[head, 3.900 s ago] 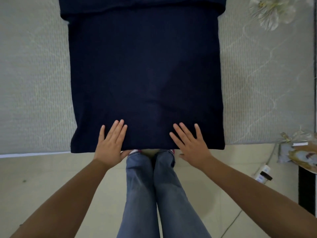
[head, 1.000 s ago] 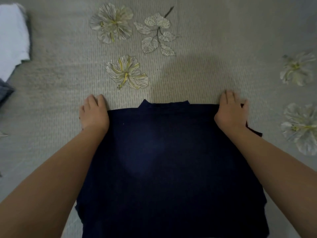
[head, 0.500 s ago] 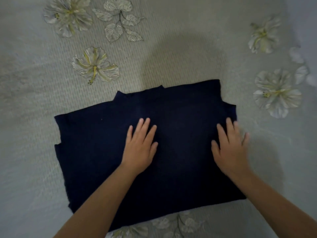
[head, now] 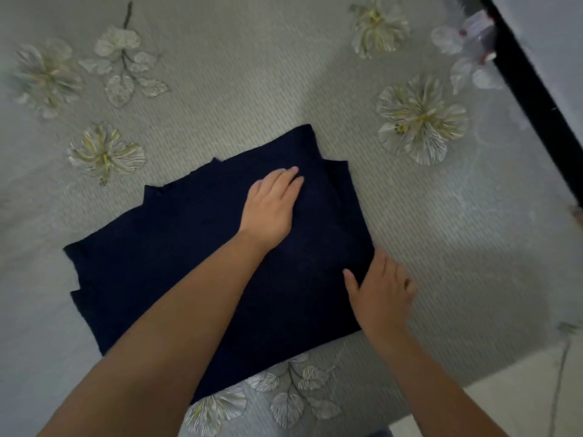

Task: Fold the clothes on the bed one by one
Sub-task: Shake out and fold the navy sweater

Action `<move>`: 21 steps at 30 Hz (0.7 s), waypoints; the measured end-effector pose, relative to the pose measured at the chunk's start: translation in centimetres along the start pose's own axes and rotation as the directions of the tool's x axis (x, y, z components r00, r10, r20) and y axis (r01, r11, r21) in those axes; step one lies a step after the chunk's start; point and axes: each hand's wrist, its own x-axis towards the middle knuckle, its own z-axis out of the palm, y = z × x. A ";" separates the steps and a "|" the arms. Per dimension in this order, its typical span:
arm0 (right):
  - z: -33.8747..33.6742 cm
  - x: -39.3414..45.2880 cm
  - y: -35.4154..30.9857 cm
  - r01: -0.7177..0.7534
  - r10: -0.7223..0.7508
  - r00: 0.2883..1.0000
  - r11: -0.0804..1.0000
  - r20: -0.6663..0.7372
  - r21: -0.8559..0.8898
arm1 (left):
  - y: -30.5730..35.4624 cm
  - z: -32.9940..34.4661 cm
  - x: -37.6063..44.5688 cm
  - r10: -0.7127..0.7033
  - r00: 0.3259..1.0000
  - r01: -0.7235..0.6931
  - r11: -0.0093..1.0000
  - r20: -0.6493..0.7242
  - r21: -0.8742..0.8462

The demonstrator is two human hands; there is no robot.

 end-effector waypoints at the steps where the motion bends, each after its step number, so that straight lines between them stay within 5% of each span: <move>1: 0.2 0.0 -0.2 -0.051 0.051 0.998 0.999 0.040 0.016 | 0.8 0.3 1.7 0.000 0.996 -0.003 1.000 0.088 0.030; 5: 0.9 0.7 -0.2 -0.159 0.152 0.986 0.979 0.064 0.124 | 1.8 0.1 6.8 -0.065 0.960 0.017 0.984 0.273 0.176; 14: -1.3 1.6 3.8 0.029 0.006 0.993 0.956 -0.120 0.292 | 3.1 -1.1 8.8 -0.099 0.896 0.013 0.980 0.432 0.198; 21: -8.2 3.3 5.8 0.051 0.050 0.901 0.974 -0.432 0.219 | 6.3 -5.2 8.7 0.044 0.999 -0.046 0.996 -0.020 -0.075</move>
